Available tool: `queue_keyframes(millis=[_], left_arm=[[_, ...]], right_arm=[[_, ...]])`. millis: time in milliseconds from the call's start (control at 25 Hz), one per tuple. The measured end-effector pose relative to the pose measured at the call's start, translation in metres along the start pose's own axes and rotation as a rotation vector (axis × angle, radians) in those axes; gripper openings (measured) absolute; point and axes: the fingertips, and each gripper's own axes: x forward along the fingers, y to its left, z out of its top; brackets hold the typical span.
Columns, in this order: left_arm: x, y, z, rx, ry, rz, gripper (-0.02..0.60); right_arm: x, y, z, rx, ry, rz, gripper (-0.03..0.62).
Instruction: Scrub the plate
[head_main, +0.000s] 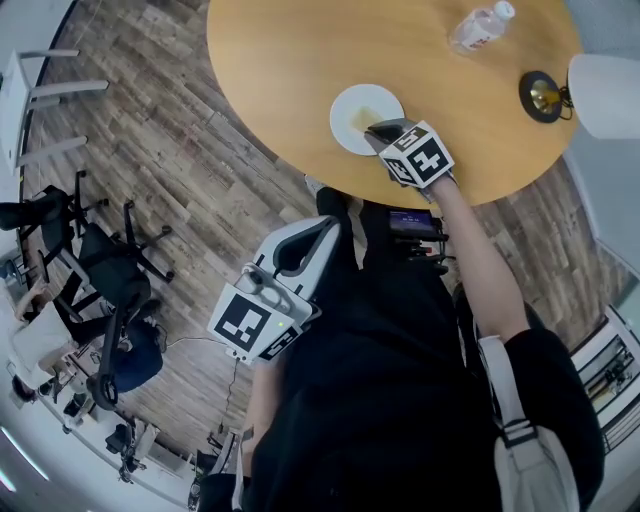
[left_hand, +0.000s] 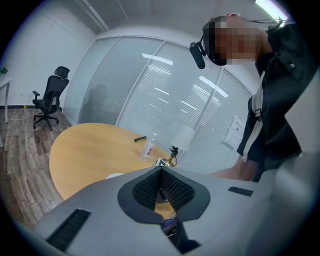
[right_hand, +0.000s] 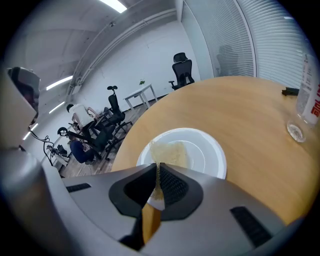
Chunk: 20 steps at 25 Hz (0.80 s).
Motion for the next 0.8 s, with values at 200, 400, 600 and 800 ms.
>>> queue_keyframes(millis=[200, 400, 600, 800], left_arm=[[0.008, -0.006, 0.002, 0.012, 0.01, -0.021, 0.012], [0.019, -0.011, 0.002, 0.022, 0.021, -0.037, 0.012], [0.031, -0.019, 0.004, 0.035, 0.032, -0.051, 0.012], [0.038, -0.024, 0.004, 0.054, 0.053, -0.069, 0.012]], right_arm=[[-0.015, 0.002, -0.018, 0.021, 0.008, 0.002, 0.026], [-0.029, -0.012, -0.025, 0.053, -0.004, -0.014, 0.026], [-0.039, -0.034, -0.021, 0.077, -0.036, -0.044, 0.026], [-0.042, -0.038, -0.021, 0.076, -0.049, -0.045, 0.026]])
